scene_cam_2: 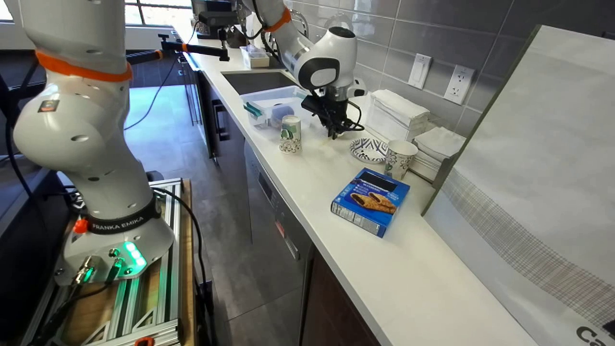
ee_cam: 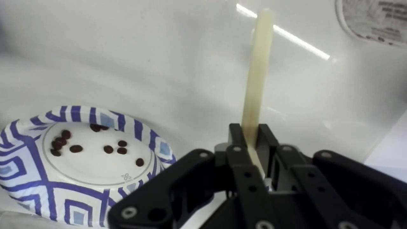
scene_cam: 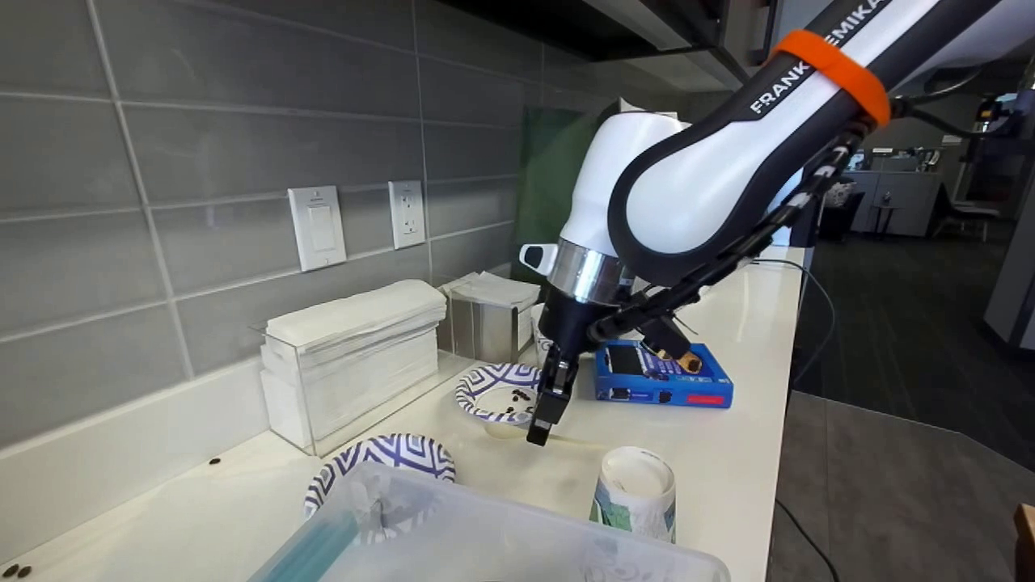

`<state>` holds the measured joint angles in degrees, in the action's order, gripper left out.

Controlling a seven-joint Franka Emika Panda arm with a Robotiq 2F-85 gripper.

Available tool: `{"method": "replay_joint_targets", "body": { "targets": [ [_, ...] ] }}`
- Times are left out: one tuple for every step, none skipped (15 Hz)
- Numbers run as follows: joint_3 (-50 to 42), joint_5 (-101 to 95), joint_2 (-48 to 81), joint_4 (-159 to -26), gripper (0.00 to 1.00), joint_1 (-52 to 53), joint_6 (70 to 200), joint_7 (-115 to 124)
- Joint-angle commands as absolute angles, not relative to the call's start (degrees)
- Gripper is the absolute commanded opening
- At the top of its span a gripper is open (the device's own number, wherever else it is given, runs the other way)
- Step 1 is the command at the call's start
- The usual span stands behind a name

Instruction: Transfer a spoonful of contents from the left bowl to the right bowl

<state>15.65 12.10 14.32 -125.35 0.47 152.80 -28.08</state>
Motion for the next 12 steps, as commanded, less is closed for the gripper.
{"method": "replay_joint_targets", "body": {
  "targets": [
    [15.9, 15.0, 11.0, -129.1, 0.04, -0.8, 152.0, -31.4],
    [15.3, 14.1, 10.4, -129.7, 0.04, -0.6, 151.7, -31.0],
    [15.0, 14.1, 10.1, -130.1, 0.04, -0.7, 151.4, -31.1],
    [14.6, 13.8, 9.8, -130.6, 0.04, -0.6, 151.2, -30.9],
    [14.2, 13.6, 9.6, -131.1, 0.04, -0.4, 151.3, -30.7],
    [13.9, 13.4, 9.6, -131.5, 0.04, -0.3, 151.5, -30.6],
    [13.7, 13.5, 9.7, -131.9, 0.04, -0.3, 151.7, -30.8],
    [13.0, 12.1, 9.9, -132.4, 0.04, 0.1, 152.5, -29.9],
    [12.9, 12.2, 10.0, -132.6, 0.04, 0.0, 152.4, -30.1],
    [12.5, 11.6, 10.3, -133.0, 0.04, 0.1, 152.6, -29.6],
    [12.1, 11.0, 10.4, -133.3, 0.04, 0.3, 152.8, -29.2],
    [12.0, 10.7, 10.5, -133.5, 0.04, 0.3, 152.8, -29.3]
  ]
}}
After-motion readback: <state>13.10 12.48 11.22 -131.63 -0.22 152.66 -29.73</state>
